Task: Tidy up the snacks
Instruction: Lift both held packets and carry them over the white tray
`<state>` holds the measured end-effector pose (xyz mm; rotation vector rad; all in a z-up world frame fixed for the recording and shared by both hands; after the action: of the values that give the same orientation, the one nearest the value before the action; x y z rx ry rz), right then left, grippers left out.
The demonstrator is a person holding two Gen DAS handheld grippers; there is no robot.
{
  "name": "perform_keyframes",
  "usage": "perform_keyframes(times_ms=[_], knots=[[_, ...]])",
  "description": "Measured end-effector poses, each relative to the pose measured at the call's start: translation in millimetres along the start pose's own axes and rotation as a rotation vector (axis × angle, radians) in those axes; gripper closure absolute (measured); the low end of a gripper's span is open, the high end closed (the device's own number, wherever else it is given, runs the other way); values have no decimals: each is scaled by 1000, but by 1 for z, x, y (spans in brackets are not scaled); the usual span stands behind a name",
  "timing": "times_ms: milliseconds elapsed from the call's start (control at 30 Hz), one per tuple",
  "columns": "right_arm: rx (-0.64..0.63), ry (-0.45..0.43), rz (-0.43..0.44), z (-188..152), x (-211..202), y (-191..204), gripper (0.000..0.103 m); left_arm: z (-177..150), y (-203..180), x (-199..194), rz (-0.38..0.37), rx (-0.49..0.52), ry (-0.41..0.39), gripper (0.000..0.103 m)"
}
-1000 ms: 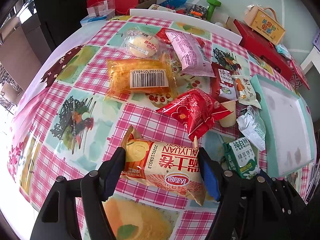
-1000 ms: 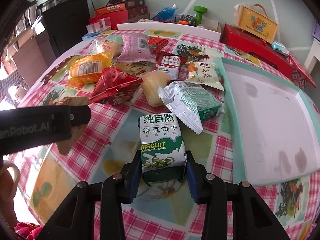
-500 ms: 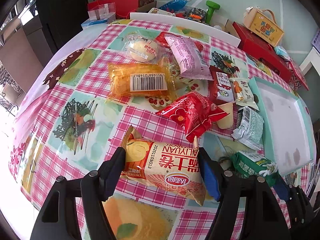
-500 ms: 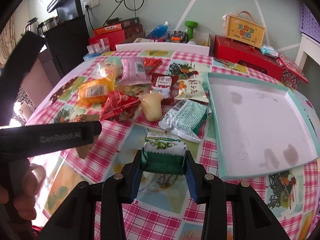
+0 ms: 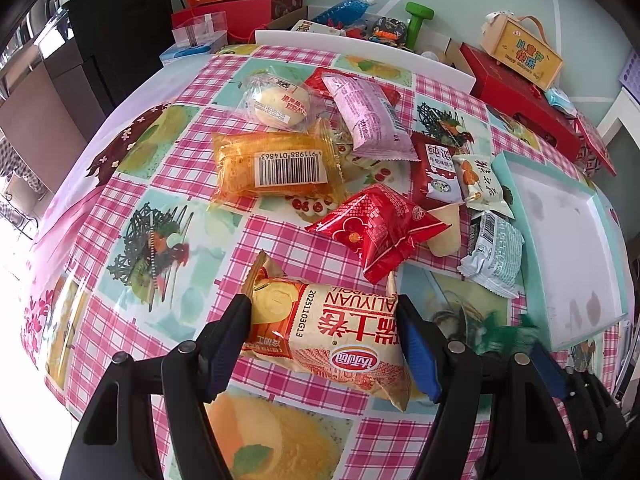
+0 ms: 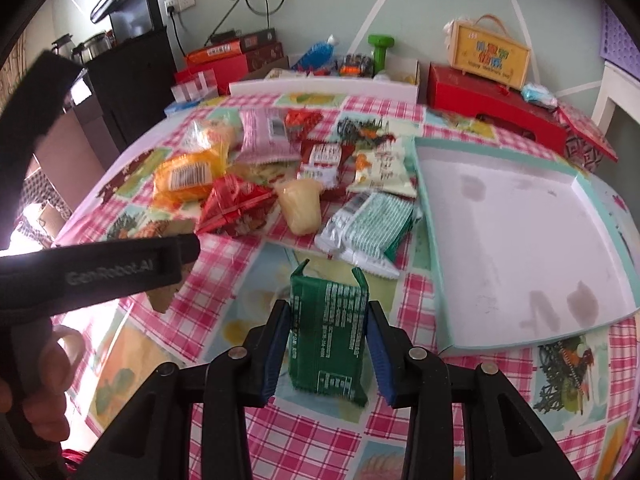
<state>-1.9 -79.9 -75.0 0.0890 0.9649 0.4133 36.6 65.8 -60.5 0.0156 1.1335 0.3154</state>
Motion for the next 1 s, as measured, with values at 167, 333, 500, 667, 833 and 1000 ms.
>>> perform_keyframes(times_ms=[167, 333, 500, 667, 833, 1000], knots=[[13, 42, 4, -5, 12, -3, 61, -1, -1, 2, -4, 3, 7, 30], [5, 47, -1, -7, 14, -1, 60, -2, -2, 5, -5, 10, 14, 30], [-5, 78, -21, -12, 16, -1, 56, -2, -3, 5, -5, 12, 15, 30], [-24, 108, -51, -17, 22, -1, 57, -3, -4, 6, -6, 15, 14, 30], [-17, 71, -55, -13, 16, -2, 61, -4, -4, 5, -9, 15, 12, 30], [-13, -11, -41, -1, -4, 1, 61, -3, -4, 1, -8, 10, 1, 30]])
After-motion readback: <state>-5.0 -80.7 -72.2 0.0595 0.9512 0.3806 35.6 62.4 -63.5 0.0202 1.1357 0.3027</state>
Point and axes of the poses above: each gripper's, at about its wrist camera, not at the fingertips, and x roughly the way its jaws point, y to its left, z to its top, the point moved 7 cm from there along x, roughly the way its jaws point, and after that the axes turned 15 degrees about z, right-handed, at the moved point
